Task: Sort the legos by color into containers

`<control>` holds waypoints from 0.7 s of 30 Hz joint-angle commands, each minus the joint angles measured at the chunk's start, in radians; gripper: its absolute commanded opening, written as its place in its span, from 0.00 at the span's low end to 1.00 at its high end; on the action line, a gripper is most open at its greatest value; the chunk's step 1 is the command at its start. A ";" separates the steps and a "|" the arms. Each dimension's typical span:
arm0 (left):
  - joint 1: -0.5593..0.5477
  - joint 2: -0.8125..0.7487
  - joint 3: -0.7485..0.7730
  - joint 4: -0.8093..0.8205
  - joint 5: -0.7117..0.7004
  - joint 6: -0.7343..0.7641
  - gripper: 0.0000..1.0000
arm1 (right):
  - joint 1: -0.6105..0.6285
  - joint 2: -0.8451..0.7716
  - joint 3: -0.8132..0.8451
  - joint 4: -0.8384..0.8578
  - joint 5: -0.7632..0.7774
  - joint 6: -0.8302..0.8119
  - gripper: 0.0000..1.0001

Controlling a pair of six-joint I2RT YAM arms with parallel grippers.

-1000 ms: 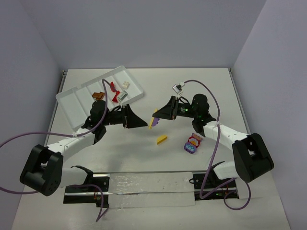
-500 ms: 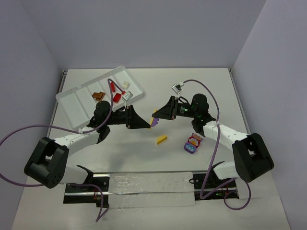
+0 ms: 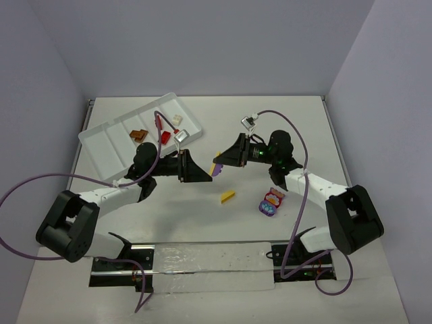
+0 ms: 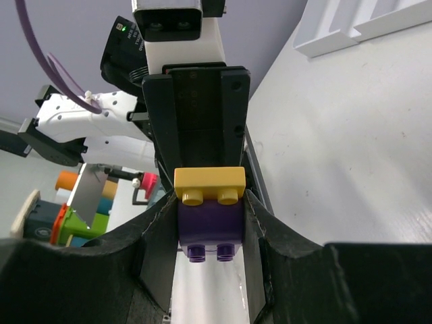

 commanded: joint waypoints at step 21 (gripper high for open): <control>0.038 -0.059 0.059 -0.095 -0.084 0.074 0.00 | 0.009 -0.075 0.044 -0.162 0.031 -0.132 0.74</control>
